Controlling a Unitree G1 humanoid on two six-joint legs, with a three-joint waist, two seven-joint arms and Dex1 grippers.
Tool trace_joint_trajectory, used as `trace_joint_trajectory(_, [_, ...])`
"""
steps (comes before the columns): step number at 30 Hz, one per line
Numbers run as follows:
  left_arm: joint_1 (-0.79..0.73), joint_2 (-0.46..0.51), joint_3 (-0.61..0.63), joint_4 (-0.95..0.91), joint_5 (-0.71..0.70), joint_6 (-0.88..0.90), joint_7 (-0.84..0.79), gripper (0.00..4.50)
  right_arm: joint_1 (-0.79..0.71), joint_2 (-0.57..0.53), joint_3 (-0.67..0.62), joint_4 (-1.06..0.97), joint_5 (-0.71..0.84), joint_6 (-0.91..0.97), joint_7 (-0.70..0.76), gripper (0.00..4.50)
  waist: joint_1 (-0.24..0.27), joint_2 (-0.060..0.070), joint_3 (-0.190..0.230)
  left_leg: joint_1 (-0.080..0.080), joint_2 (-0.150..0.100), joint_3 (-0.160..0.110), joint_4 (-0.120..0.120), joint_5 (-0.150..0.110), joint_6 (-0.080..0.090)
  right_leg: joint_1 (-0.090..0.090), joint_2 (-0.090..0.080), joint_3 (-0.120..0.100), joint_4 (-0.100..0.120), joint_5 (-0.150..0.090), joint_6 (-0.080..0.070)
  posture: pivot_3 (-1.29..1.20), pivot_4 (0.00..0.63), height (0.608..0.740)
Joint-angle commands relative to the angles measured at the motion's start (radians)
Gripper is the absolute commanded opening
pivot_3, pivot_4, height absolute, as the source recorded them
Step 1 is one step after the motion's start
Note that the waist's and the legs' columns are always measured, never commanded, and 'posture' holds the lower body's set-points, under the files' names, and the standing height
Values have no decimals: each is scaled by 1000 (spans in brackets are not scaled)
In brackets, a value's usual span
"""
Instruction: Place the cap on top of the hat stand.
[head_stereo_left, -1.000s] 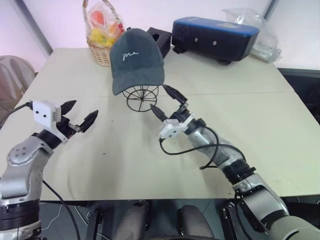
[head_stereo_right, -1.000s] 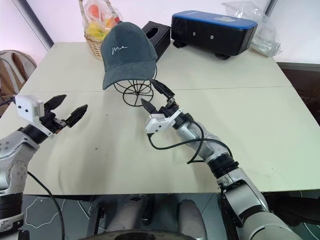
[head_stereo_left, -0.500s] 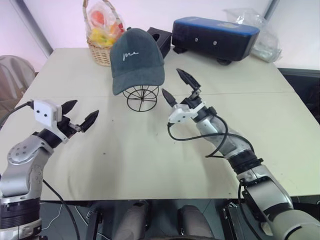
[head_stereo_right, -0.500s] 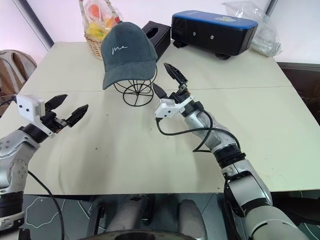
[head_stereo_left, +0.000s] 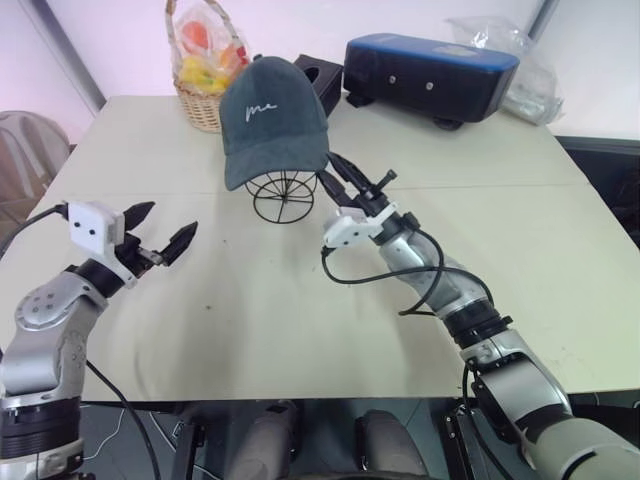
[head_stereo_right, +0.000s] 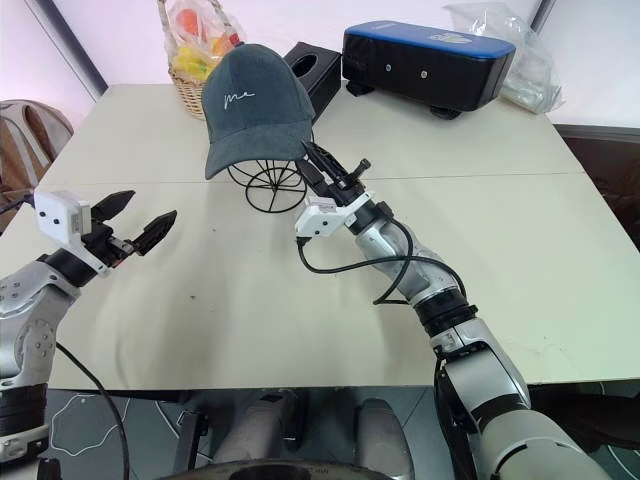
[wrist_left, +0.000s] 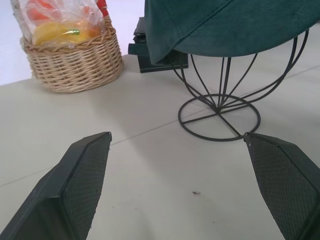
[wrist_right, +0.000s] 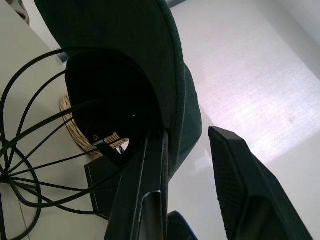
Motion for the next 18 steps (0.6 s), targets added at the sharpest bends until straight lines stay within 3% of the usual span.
trace_joint_trajectory(1, [-4,4,10,-29,3,-18,2,4500,-25,10,-1,-51,15,-10,6,1577,0,0,0,0,0,0,0,0,0,0,0,0,0,0,0,0,150,740])
trace_joint_trajectory(3, [-3,3,9,-28,5,-19,2,4500,-21,10,-1,-57,17,-12,13,1577,0,0,0,0,0,0,0,0,0,0,0,0,0,0,0,0,150,740])
trace_joint_trajectory(7, [-4,1,9,-27,9,-20,0,4500,-20,14,2,-61,22,-16,25,189,0,0,0,0,0,0,0,0,0,0,0,0,0,0,0,0,150,740])
trace_joint_trajectory(8, [-4,1,8,-27,9,-20,0,4500,-19,15,2,-62,22,-15,26,88,0,0,0,0,0,0,0,0,0,0,0,0,0,0,0,0,150,740])
trace_joint_trajectory(18, [-1,-3,7,-33,12,-20,2,4500,0,19,7,-81,28,-14,44,88,0,0,0,0,0,0,0,0,0,0,0,0,0,0,0,0,150,740])
